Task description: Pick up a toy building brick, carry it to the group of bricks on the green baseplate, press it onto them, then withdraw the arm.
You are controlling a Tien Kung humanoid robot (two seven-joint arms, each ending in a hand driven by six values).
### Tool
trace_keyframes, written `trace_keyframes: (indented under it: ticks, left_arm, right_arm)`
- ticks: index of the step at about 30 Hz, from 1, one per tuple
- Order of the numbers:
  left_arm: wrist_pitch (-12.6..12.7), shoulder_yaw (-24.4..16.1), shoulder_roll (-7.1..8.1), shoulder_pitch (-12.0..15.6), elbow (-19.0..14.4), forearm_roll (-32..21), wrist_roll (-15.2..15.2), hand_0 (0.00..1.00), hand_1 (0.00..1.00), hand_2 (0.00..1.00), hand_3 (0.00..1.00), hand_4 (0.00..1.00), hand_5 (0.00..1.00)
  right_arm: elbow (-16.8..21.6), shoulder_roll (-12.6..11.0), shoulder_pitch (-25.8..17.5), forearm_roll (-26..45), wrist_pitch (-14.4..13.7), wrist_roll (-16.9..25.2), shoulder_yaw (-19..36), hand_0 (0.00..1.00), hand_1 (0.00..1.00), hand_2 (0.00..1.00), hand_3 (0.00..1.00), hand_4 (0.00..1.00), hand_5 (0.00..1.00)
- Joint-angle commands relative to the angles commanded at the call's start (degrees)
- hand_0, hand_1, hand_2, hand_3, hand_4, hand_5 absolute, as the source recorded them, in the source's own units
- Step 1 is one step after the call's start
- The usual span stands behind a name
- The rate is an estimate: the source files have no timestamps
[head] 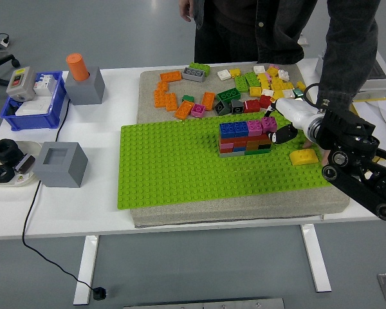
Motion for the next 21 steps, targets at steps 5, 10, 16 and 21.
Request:
trace_keyframes:
  ticks: [5,10,16,21]
  left_arm:
    - [0.0,0.1,0.00,0.0,0.0,0.0,0.0,0.629,0.586,0.548,0.577,0.614,0.214]
    - [0.0,0.1,0.00,0.1,0.0,-0.1,0.0,0.629,0.586,0.548,0.577,0.614,0.213]
    - [0.0,0.2,0.02,0.0,0.0,0.0,-0.1,0.629,0.586,0.548,0.577,0.614,0.211]
    - [0.0,0.2,0.05,-0.1,0.0,0.0,-0.1,0.629,0.586,0.548,0.577,0.614,0.212]
  right_arm:
    - [0.1,0.0,0.0,-0.1,0.0,0.0,0.0,0.894,0.839,0.856,0.587,0.554,0.054]
    - [0.2,-0.1,-0.1,-0.1,-0.1,0.0,0.0,0.894,0.838,0.855,0.587,0.555,0.054]
    - [-0.1,0.0,-0.1,0.1,-0.2,0.1,-0.2,0.894,0.839,0.855,0.588,0.556,0.053]
    - [-0.5,0.1,0.1,0.1,-0.4,0.3,-0.1,0.894,0.839,0.855,0.605,0.556,0.055]
